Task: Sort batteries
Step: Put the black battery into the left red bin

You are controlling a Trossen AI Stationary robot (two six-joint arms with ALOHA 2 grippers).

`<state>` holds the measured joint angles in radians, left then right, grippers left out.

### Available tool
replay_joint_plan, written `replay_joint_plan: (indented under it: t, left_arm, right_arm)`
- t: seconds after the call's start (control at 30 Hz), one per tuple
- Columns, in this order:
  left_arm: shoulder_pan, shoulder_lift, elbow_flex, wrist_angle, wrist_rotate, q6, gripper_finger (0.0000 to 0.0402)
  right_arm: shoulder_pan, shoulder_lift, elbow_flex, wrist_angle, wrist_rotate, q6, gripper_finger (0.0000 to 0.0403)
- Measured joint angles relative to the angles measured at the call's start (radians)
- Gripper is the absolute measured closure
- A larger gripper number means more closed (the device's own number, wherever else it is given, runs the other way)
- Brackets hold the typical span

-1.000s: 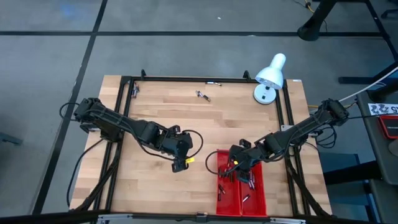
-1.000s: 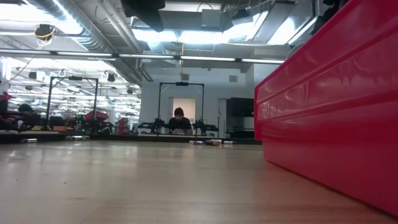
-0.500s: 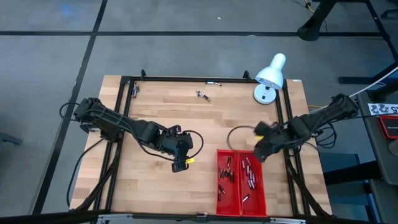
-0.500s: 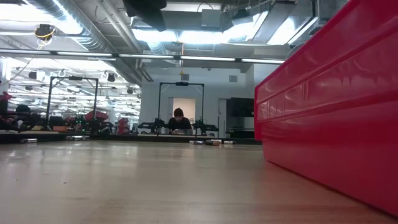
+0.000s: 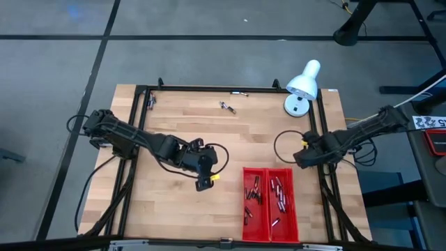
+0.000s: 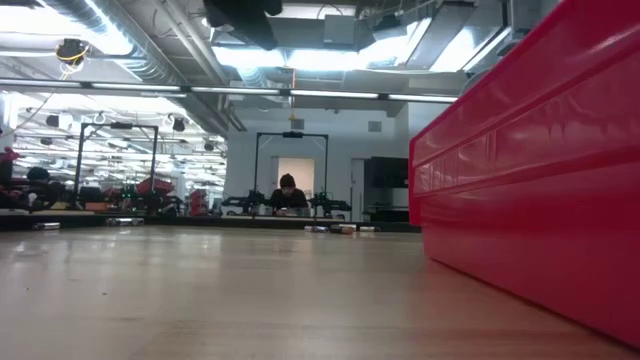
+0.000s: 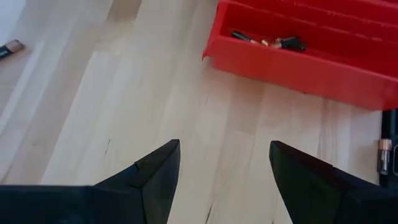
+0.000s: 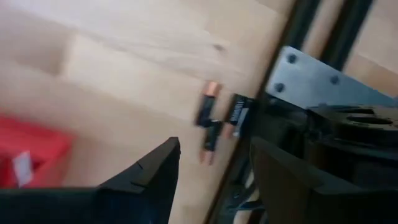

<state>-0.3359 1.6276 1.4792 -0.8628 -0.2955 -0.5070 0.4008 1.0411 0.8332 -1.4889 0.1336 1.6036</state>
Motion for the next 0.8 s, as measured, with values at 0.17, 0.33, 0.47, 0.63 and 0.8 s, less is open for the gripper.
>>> replay_joint_plan:
  t: [0.17, 0.33, 0.47, 0.63, 0.8]
  left_arm:
    - [0.013, 0.000, 0.000, 0.072, 0.000, 0.014, 0.0164]
    - [0.027, 0.000, 0.000, 0.128, 0.000, 0.026, 0.0164]
    - [0.035, 0.000, 0.000, 0.127, 0.000, 0.021, 0.0164]
    - [0.037, 0.000, 0.000, 0.128, 0.000, 0.018, 0.0164]
    - [0.037, 0.000, 0.000, 0.128, 0.000, 0.014, 0.0164]
  right_arm:
    - [-0.111, -0.003, -0.093, 0.047, -0.062, -0.100, 0.0205]
    - [-0.140, 0.016, -0.095, 0.153, -0.109, -0.273, 0.0205]
    - [-0.142, 0.039, -0.095, 0.177, -0.097, -0.329, 0.0205]
    - [-0.192, 0.076, -0.095, 0.223, -0.084, -0.566, 0.0205]
    - [-0.251, 0.123, -0.095, 0.236, -0.099, -0.837, 0.0205]
